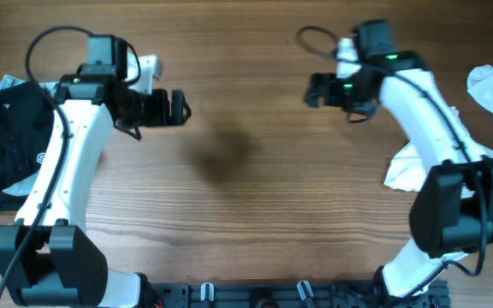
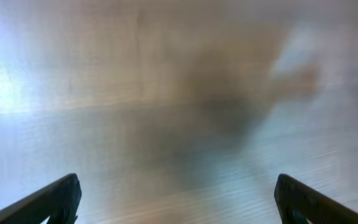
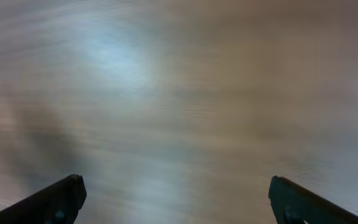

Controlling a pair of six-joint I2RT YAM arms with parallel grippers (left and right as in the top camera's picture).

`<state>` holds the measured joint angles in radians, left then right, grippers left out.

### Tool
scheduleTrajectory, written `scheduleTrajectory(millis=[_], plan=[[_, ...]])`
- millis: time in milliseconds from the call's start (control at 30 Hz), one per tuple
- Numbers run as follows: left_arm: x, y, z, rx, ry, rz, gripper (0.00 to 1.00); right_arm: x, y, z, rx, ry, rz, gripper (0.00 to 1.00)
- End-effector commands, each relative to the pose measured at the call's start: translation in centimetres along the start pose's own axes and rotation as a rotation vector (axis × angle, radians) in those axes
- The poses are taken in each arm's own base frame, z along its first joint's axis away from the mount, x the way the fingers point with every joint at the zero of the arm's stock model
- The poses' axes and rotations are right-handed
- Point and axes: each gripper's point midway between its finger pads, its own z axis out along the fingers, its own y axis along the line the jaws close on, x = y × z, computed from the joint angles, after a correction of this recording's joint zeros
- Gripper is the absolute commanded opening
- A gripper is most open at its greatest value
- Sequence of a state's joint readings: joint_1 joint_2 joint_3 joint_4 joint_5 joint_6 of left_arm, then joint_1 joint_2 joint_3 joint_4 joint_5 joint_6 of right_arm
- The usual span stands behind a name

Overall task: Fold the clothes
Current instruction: 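Release the shirt and withdraw the left gripper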

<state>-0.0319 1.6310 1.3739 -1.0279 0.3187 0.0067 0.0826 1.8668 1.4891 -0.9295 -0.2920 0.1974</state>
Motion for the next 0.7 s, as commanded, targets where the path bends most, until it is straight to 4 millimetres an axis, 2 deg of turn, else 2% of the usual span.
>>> scheduleTrajectory(millis=[0,67,133,200,233,300,333,400,433,533,600,667], plan=[[3.1,1.8,-0.5,-0.065,0.121,-0.078,1.00,1.6,-3.7,-1.9,0.002,0.070,0.150,1.00],[5.3,2.2,-1.3,-0.072,0.203,-0.121,1.00,3.6,-5.0,-2.6,0.018,0.152,0.195,1.00],[6.0,1.7,-2.4,-0.071,0.197,-0.118,1.00,5.0,-4.9,-3.2,0.020,0.200,0.179,1.00],[5.8,1.0,-4.0,-0.066,0.115,-0.080,1.00,5.4,-4.5,-4.3,0.017,0.175,0.169,1.00],[5.6,0.3,-5.7,-0.061,0.019,-0.051,1.00,5.2,-4.0,-5.6,0.011,0.115,0.149,1.00],[5.7,-0.4,-7.9,-0.056,-0.094,-0.017,1.00,5.1,-3.3,-7.5,0.000,0.012,0.115,1.00],[6.0,-1.0,-9.8,-0.051,-0.196,0.016,1.00,5.1,-2.9,-8.5,-0.006,-0.049,0.097,1.00],[7.4,-2.0,-13.6,-0.059,-0.442,0.117,1.00,5.5,-2.3,-11.7,-0.011,-0.279,0.050,1.00],[8.3,-2.3,-14.9,-0.060,-0.537,0.139,1.00,6.0,-1.9,-12.7,-0.023,-0.370,0.017,1.00],[11.2,-3.0,-17.3,-0.051,-0.727,0.192,1.00,8.0,-1.7,-14.6,-0.025,-0.547,-0.035,1.00],[12.4,-3.6,-19.0,-0.047,-0.814,0.218,1.00,9.4,-1.6,-15.2,-0.030,-0.581,-0.046,1.00],[13.6,-3.8,-19.6,-0.046,-0.842,0.227,1.00,10.2,-1.6,-15.3,-0.029,-0.573,-0.044,1.00]])
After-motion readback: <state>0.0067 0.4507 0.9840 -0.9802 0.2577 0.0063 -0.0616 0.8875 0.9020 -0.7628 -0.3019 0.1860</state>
